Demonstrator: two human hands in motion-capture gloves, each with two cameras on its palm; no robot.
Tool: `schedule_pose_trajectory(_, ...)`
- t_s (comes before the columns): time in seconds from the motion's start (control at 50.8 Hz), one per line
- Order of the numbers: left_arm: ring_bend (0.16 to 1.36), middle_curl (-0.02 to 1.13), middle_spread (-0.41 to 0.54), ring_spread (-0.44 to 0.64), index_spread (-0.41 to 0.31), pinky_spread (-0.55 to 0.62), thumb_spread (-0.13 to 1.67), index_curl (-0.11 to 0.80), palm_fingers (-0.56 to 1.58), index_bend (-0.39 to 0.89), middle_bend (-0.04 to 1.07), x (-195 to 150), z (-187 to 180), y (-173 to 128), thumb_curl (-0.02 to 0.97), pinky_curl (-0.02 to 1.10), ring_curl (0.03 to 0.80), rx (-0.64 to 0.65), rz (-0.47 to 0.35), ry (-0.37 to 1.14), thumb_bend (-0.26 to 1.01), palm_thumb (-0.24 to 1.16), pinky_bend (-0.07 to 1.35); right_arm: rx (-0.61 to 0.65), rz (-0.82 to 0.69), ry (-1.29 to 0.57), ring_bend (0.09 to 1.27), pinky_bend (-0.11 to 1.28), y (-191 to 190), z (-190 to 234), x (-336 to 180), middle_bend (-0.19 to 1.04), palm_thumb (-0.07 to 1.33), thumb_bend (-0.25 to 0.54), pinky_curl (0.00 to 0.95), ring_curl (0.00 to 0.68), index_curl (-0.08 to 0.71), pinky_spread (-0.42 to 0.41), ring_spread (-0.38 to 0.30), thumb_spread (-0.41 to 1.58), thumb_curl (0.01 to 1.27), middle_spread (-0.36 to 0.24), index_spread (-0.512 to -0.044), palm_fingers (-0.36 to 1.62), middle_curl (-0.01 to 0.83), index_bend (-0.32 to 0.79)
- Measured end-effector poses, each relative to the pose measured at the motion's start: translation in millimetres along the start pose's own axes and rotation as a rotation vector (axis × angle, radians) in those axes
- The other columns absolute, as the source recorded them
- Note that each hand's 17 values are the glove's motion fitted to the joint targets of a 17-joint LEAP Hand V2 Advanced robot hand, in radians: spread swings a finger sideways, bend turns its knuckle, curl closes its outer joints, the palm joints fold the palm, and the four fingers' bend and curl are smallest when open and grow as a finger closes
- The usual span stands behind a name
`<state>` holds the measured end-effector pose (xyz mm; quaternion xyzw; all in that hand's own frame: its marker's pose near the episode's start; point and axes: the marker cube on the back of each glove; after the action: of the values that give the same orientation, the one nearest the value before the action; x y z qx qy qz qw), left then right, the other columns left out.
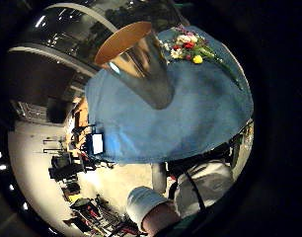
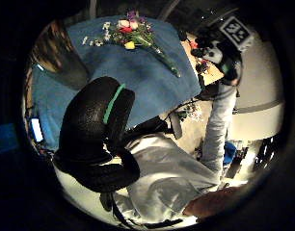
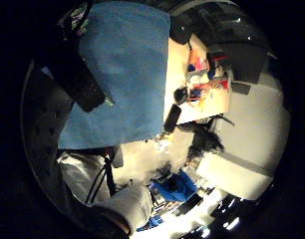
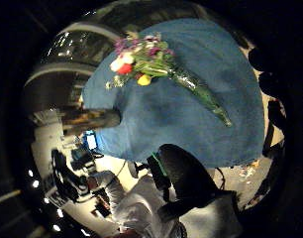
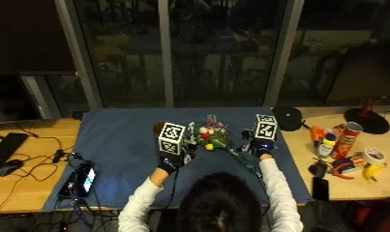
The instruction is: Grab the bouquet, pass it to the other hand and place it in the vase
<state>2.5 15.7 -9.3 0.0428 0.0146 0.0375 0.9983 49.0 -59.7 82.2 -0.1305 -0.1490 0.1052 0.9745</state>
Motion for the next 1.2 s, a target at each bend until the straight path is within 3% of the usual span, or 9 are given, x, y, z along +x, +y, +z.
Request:
schedule_pose_trajectory(0.059, 0.34, 0.21, 0.227, 0.44, -0.076, 0.36, 1.19, 0.407, 0.25, 0.33, 0.15, -3.0, -2.2, 4.5, 0.262, 0.31, 0.211, 0.007, 0.002, 0.009, -0.02, 0.31, 0.27, -0.034, 0.059, -0.078, 0.84, 0.90, -32.9, 37.9, 18.9, 0.39, 0.42, -0.012, 0.385, 0.370, -0.013, -0.023, -0.101, 1.06, 0.26, -0.012, -0.170, 0.53, 0.386, -0.02)
schedule_pose_trajectory(0.315, 0.34, 0.21, 0.226, 0.44, -0.077, 0.36, 1.18, 0.421, 0.25, 0.32, 0.15, -6.8, 4.1, 20.4, 0.273, 0.32, 0.223, -0.033, 0.024, -0.015, -0.02, 0.31, 0.26, -0.208, 0.187, -0.217, 0.86, 0.92, -24.7, 126.1, 24.2, 0.42, 0.45, -0.025, 0.386, 0.389, -0.008, -0.060, -0.132, 1.03, 0.29, -0.043, -0.128, 0.48, 0.411, -0.01)
schedule_pose_trajectory(0.473, 0.34, 0.22, 0.222, 0.44, -0.077, 0.36, 1.18, 0.427, 0.25, 0.31, 0.15, -6.6, -0.8, 25.2, 0.278, 0.33, 0.230, -0.025, 0.015, -0.022, -0.02, 0.32, 0.26, -0.042, 0.147, -0.117, 0.82, 0.89, -34.3, 154.9, 6.1, 0.43, 0.48, -0.018, 0.374, 0.383, 0.012, -0.092, -0.150, 1.02, 0.30, -0.072, -0.127, 0.52, 0.423, 0.05)
schedule_pose_trajectory(0.532, 0.34, 0.22, 0.223, 0.44, -0.077, 0.36, 1.18, 0.429, 0.25, 0.31, 0.15, -5.8, -1.8, 26.6, 0.279, 0.33, 0.232, -0.026, 0.015, -0.021, -0.02, 0.32, 0.26, 0.046, 0.152, -0.076, 0.81, 0.88, -35.0, 157.2, 2.6, 0.42, 0.48, -0.028, 0.365, 0.374, 0.015, -0.102, -0.157, 1.01, 0.30, -0.080, -0.131, 0.52, 0.417, 0.03)
schedule_pose_trajectory(0.571, 0.34, 0.22, 0.223, 0.44, -0.077, 0.36, 1.18, 0.430, 0.25, 0.31, 0.15, -5.5, -2.1, 28.3, 0.280, 0.33, 0.233, -0.033, 0.015, -0.030, -0.02, 0.32, 0.26, 0.060, 0.148, -0.088, 0.82, 0.89, -34.4, 157.2, 0.9, 0.45, 0.52, -0.010, 0.376, 0.388, 0.067, -0.177, -0.184, 1.00, 0.31, -0.115, -0.170, 0.83, 0.435, 0.17)
schedule_pose_trajectory(0.709, 0.33, 0.22, 0.223, 0.43, -0.077, 0.36, 1.18, 0.433, 0.26, 0.30, 0.15, -4.5, -7.8, 38.5, 0.282, 0.33, 0.236, -0.063, 0.022, -0.079, -0.02, 0.32, 0.25, 0.135, 0.141, -0.159, 0.70, 0.75, -37.8, 154.4, -0.5, 0.46, 0.76, 0.089, 0.371, 0.384, 0.212, -0.218, -0.205, 1.03, 0.35, -0.163, -0.223, 1.15, 0.470, 0.35)
schedule_pose_trajectory(0.827, 0.33, 0.22, 0.217, 0.43, -0.077, 0.36, 1.18, 0.435, 0.26, 0.30, 0.15, -5.9, -11.5, 39.6, 0.283, 0.34, 0.238, -0.062, 0.024, -0.076, -0.02, 0.32, 0.25, 0.270, 0.138, -0.195, 0.70, 0.74, -39.1, 144.1, -0.9, 0.47, 0.86, 0.129, 0.399, 0.421, 0.273, -0.241, -0.215, 1.11, 0.35, -0.169, -0.230, 1.26, 0.500, 0.33)
schedule_pose_trajectory(0.965, 0.33, 0.22, 0.208, 0.43, -0.080, 0.36, 1.18, 0.436, 0.27, 0.29, 0.15, -4.1, -12.6, 35.7, 0.281, 0.34, 0.241, -0.081, 0.041, -0.028, -0.02, 0.31, 0.24, 0.505, 0.155, -0.273, 0.86, 0.67, -34.5, 126.4, -5.7, 0.62, 0.86, 0.091, 0.403, 0.476, 0.326, -0.263, -0.214, 1.12, 0.34, -0.186, -0.232, 1.48, 0.554, 0.29)
schedule_pose_trajectory(1.202, 0.37, 0.23, 0.192, 0.38, -0.079, 0.32, 1.11, 0.430, 0.32, 0.25, 0.15, 18.1, -13.6, 27.6, 0.243, 0.34, 0.260, -0.122, 0.173, 0.165, -0.05, 0.09, 0.24, 0.447, 0.280, -0.751, 0.92, 0.65, 3.5, 86.6, -13.5, 0.78, 0.74, -0.032, 0.428, 0.518, 0.455, -0.259, -0.198, 1.04, 0.30, -0.179, -0.224, 1.49, 0.614, 0.53)
